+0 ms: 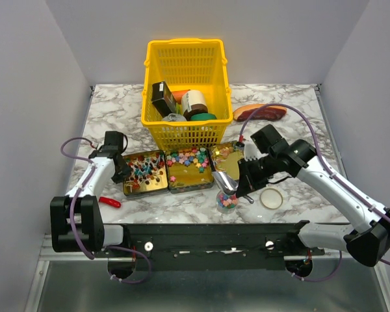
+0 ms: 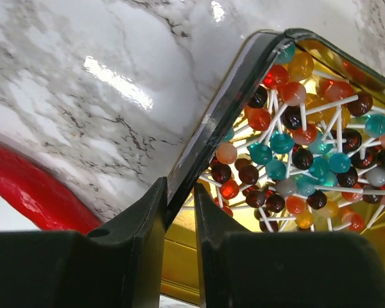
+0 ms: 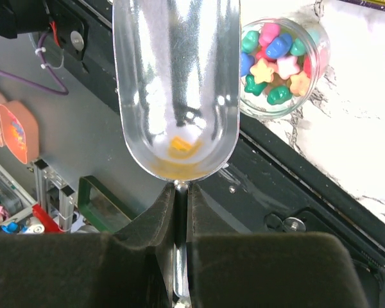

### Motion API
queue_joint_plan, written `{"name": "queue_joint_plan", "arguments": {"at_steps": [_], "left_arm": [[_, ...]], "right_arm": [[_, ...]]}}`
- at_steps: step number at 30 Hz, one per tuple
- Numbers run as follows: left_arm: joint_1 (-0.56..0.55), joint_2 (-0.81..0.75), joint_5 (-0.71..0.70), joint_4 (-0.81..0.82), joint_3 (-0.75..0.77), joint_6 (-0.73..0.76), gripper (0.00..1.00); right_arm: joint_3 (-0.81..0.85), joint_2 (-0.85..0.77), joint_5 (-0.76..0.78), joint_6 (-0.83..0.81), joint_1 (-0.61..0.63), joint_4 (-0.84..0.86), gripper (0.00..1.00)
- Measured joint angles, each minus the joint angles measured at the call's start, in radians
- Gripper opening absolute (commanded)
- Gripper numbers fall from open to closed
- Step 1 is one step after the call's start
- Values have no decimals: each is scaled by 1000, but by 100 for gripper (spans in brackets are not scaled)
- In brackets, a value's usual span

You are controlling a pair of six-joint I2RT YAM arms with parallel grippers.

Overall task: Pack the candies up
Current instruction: Move the storage box to the center of the board.

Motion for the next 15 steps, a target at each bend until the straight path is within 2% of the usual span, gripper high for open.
{"name": "queue_joint_plan", "arguments": {"at_steps": [15], "left_arm": [[-245,35,18,61,2,-34,16]], "right_arm": [[-37,-13,47,7,0,35,1]]}}
